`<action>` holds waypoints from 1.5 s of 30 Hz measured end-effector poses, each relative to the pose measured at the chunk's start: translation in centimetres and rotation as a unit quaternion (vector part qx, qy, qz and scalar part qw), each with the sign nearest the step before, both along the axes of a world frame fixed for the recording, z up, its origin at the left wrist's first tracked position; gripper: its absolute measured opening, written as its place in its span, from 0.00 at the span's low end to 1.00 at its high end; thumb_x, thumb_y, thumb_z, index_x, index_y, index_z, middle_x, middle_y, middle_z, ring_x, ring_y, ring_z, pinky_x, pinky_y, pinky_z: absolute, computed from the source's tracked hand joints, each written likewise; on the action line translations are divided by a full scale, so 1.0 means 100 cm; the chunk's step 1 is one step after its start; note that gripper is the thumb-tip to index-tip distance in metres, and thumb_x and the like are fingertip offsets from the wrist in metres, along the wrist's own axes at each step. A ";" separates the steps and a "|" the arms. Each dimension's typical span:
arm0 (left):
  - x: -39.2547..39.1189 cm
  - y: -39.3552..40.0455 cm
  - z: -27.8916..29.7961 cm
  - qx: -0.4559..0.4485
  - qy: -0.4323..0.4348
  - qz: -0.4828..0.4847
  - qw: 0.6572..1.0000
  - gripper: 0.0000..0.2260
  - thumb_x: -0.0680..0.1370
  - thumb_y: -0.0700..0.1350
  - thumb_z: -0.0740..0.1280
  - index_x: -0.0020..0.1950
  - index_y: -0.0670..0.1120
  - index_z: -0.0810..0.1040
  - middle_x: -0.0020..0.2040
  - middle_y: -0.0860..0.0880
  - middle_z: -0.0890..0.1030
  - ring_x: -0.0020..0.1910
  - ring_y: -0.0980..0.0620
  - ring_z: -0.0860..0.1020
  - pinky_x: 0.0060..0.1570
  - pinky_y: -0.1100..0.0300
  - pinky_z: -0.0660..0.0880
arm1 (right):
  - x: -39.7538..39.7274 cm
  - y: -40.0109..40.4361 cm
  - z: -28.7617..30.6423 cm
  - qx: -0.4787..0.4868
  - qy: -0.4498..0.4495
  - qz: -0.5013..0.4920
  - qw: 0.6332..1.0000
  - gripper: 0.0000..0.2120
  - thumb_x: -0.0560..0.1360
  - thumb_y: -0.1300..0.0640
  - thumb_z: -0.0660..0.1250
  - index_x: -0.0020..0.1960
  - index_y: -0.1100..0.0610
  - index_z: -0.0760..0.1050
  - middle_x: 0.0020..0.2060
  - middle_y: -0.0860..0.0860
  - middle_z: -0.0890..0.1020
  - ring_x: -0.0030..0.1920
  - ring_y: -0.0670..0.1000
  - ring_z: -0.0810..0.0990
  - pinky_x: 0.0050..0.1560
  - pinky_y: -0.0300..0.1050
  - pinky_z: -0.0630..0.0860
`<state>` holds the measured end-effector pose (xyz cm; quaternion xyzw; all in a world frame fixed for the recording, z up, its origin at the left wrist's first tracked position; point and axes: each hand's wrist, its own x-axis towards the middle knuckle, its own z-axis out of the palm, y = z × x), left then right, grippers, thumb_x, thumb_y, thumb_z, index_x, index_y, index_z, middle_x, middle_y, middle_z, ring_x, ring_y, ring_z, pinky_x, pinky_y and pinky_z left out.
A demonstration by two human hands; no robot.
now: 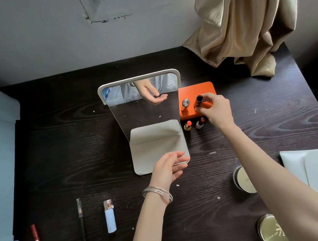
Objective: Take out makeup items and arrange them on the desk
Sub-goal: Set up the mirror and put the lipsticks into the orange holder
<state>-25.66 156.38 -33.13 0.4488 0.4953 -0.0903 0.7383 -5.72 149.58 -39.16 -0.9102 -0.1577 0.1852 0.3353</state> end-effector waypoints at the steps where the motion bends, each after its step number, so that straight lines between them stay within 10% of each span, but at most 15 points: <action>1: -0.001 0.001 0.000 0.001 0.000 0.002 1.000 0.11 0.81 0.41 0.56 0.46 0.48 0.78 0.45 0.50 0.81 0.45 0.54 0.78 0.55 0.58 0.74 | 0.000 0.000 0.001 0.004 0.002 0.001 1.000 0.16 0.70 0.57 0.72 0.58 0.52 0.78 0.56 0.54 0.81 0.59 0.57 0.76 0.62 0.58 0.72; 12: -0.033 0.011 0.002 0.049 -0.006 -0.003 0.999 0.10 0.80 0.38 0.59 0.45 0.49 0.77 0.45 0.52 0.80 0.44 0.56 0.78 0.55 0.59 0.74 | -0.075 -0.030 0.080 0.173 0.016 -0.022 0.985 0.11 0.69 0.62 0.74 0.48 0.56 0.77 0.38 0.44 0.81 0.39 0.38 0.79 0.46 0.29 0.73; 21: -0.135 0.071 -0.031 0.345 0.143 0.078 0.924 0.12 0.72 0.31 0.67 0.43 0.49 0.79 0.49 0.47 0.81 0.45 0.50 0.80 0.49 0.61 0.76 | -0.195 0.002 0.021 0.069 0.171 0.184 0.965 0.09 0.69 0.59 0.73 0.45 0.49 0.76 0.33 0.44 0.79 0.36 0.43 0.77 0.45 0.41 0.75; 24: -0.151 0.080 -0.042 0.366 0.211 0.039 0.906 0.10 0.72 0.35 0.69 0.50 0.46 0.81 0.52 0.47 0.78 0.38 0.55 0.76 0.38 0.68 0.72 | -0.213 0.013 0.015 0.043 0.165 0.224 0.960 0.08 0.70 0.57 0.73 0.45 0.48 0.75 0.34 0.44 0.80 0.38 0.45 0.78 0.46 0.44 0.76; 28: -0.158 0.077 -0.056 0.368 0.272 0.016 0.889 0.13 0.71 0.39 0.71 0.54 0.47 0.80 0.55 0.44 0.76 0.57 0.44 0.75 0.56 0.55 0.72 | -0.226 0.022 0.016 0.028 0.149 0.251 0.956 0.08 0.70 0.56 0.73 0.45 0.48 0.75 0.33 0.42 0.79 0.38 0.44 0.77 0.47 0.43 0.75; 37: -0.170 0.064 -0.068 0.351 0.300 -0.027 0.887 0.15 0.72 0.40 0.71 0.57 0.49 0.76 0.58 0.43 0.74 0.56 0.41 0.75 0.49 0.53 0.71 | -0.247 0.022 0.021 0.012 0.125 0.261 0.957 0.08 0.70 0.56 0.72 0.45 0.48 0.75 0.33 0.42 0.78 0.38 0.43 0.76 0.46 0.42 0.73; 40: -0.170 0.061 -0.068 0.350 0.237 0.030 0.906 0.14 0.71 0.39 0.71 0.55 0.47 0.75 0.55 0.43 0.77 0.54 0.42 0.77 0.52 0.54 0.73 | -0.251 0.021 0.024 0.008 0.145 0.259 0.955 0.08 0.72 0.53 0.71 0.49 0.50 0.75 0.38 0.43 0.80 0.40 0.42 0.76 0.48 0.41 0.73; 45: -0.153 0.045 -0.034 0.063 -0.048 0.247 0.966 0.08 0.74 0.33 0.67 0.52 0.41 0.75 0.52 0.41 0.76 0.50 0.46 0.79 0.44 0.58 0.81 | -0.251 0.016 0.036 0.033 0.270 0.227 0.935 0.18 0.76 0.49 0.65 0.64 0.53 0.70 0.48 0.49 0.80 0.47 0.48 0.80 0.51 0.42 0.77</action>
